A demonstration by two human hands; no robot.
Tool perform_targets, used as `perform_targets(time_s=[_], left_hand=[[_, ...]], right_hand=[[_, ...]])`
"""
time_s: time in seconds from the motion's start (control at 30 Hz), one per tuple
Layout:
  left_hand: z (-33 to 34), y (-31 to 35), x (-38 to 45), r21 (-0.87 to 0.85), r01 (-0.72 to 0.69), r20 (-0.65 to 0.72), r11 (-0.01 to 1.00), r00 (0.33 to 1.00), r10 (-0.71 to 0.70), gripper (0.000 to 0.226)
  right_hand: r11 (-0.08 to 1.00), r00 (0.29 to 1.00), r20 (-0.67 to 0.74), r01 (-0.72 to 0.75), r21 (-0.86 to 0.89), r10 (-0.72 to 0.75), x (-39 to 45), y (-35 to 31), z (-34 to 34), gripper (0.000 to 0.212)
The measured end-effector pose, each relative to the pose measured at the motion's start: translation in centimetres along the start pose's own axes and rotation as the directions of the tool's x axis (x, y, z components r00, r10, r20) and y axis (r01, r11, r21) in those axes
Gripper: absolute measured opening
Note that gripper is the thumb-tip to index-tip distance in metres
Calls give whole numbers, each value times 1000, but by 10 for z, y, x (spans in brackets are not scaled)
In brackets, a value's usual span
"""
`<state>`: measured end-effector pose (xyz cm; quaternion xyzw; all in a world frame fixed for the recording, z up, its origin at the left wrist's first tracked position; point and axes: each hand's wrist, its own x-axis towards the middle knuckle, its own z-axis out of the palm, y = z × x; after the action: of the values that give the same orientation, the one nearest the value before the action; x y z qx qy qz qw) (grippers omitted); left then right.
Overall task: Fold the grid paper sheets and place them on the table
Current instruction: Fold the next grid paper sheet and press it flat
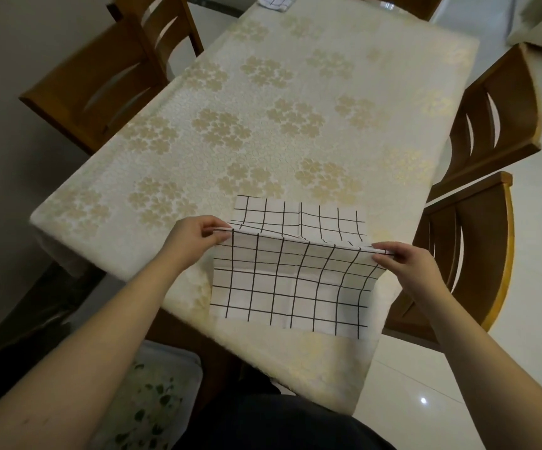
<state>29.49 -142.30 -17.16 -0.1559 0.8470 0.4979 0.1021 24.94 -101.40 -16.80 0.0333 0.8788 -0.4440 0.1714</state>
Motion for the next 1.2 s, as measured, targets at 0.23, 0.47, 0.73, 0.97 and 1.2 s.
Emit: perform_targets(time_s=[0.23,0.47,0.73,0.97,1.2], left_hand=[[-18,24,-2,184,-194,-137,964,966,221,6],[-48,69,4,229,-277,-195,933,926,323,15],[-71,87,-21,164,-482,-316,861,801,508,14],[-33,15,-55,23,-364,-270,931,894,356,38],[26,-71,-47,34,50,-101,998,994,-46,16]], right_hand=[[988,979,-154,121,-95,-135,-2,-13,-11,11],[971,964,-166,181,-157,-206,9,-47,-29,19],[911,880,-245,370,-182,-407,-14,-60,-43,21],[822,841,-98,485,-298,-532,-52,8,-9,22],[803,924,182,382,-458,-336,-62,59,37,22]])
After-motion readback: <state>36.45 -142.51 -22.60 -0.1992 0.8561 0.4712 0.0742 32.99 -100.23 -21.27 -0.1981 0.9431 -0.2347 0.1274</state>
